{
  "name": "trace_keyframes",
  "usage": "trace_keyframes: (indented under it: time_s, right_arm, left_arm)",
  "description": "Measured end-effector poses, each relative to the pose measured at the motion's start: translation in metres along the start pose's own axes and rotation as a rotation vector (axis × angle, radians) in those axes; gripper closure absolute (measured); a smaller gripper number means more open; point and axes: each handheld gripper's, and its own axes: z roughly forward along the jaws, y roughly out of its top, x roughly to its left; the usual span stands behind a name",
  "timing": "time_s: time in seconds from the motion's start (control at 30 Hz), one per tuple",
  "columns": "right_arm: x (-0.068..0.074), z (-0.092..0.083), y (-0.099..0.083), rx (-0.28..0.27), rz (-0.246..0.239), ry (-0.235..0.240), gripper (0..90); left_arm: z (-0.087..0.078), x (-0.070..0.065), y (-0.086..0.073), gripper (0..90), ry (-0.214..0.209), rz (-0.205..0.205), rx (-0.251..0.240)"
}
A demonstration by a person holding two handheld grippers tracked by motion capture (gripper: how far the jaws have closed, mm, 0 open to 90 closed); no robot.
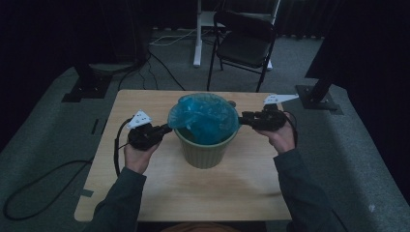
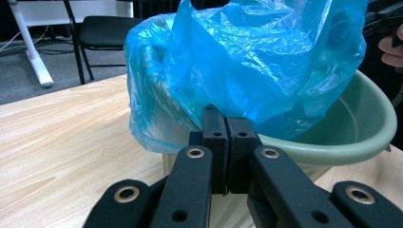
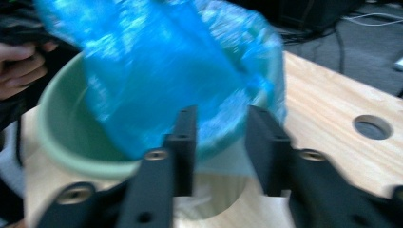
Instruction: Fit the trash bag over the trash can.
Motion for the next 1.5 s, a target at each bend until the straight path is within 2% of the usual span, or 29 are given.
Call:
trace_keyframes:
  time_s: [0.03, 0.17, 0.2, 0.27, 0.33, 0.37, 0.43, 0.53, 0.63, 0.73, 1.0, 1.23, 1.37, 1.5]
  right_arm:
    - [-0.001, 0.007, 0.004, 0.008, 0.010, -0.002, 55.2]
    - [-0.001, 0.010, 0.005, 0.008, 0.010, -0.012, 54.1]
    - [-0.001, 0.023, 0.010, 0.033, -0.004, -0.053, 50.4]
    - [-0.002, 0.028, 0.011, 0.049, -0.008, -0.054, 56.8]
    - [-0.001, 0.027, 0.011, 0.057, -0.028, -0.088, 69.7]
    - [-0.002, 0.025, 0.011, 0.054, -0.024, -0.087, 72.9]
    - [-0.004, 0.019, 0.008, 0.026, -0.004, -0.059, 81.7]
    - [-0.003, 0.011, 0.005, 0.003, -0.001, -0.055, 86.6]
    - [-0.001, 0.005, 0.002, -0.016, -0.004, -0.055, 86.6]
    - [0.003, -0.004, -0.005, -0.034, -0.007, -0.030, 86.8]
    - [0.011, -0.007, -0.028, 0.015, -0.019, 0.040, 90.0]
    - [0.015, 0.002, -0.039, 0.063, -0.033, 0.085, 90.0]
    - [0.016, 0.008, -0.039, 0.084, -0.043, 0.098, 90.0]
    - [0.019, 0.015, -0.039, 0.119, -0.066, 0.082, 90.0]
  left_arm:
    - [0.000, 0.000, 0.000, 87.3, 0.003, 0.001, 0.001]
    - [0.002, 0.000, 0.000, 87.0, 0.002, 0.002, 0.007]
    - [0.003, 0.000, 0.000, 85.6, 0.002, 0.002, 0.008]
    - [0.003, -0.001, 0.000, 85.6, 0.002, 0.003, 0.006]
    - [0.002, -0.001, 0.000, 85.6, 0.002, 0.001, 0.005]
    - [0.002, -0.001, 0.000, 85.7, 0.002, 0.003, 0.006]
    - [0.002, -0.001, -0.001, 85.8, 0.001, 0.005, 0.008]
    - [0.002, -0.002, -0.002, 86.4, 0.000, 0.004, 0.005]
    - [0.001, -0.003, -0.003, 86.7, -0.002, 0.006, 0.008]
    - [0.001, -0.004, -0.005, 87.0, -0.005, 0.005, 0.014]
    - [0.002, -0.004, -0.012, 87.8, -0.008, -0.004, 0.026]
    - [0.005, -0.003, -0.019, 89.4, -0.010, -0.015, 0.042]
    - [0.009, -0.004, -0.022, 89.6, -0.018, -0.010, 0.059]
    - [0.016, -0.006, -0.025, 89.9, -0.027, 0.002, 0.079]
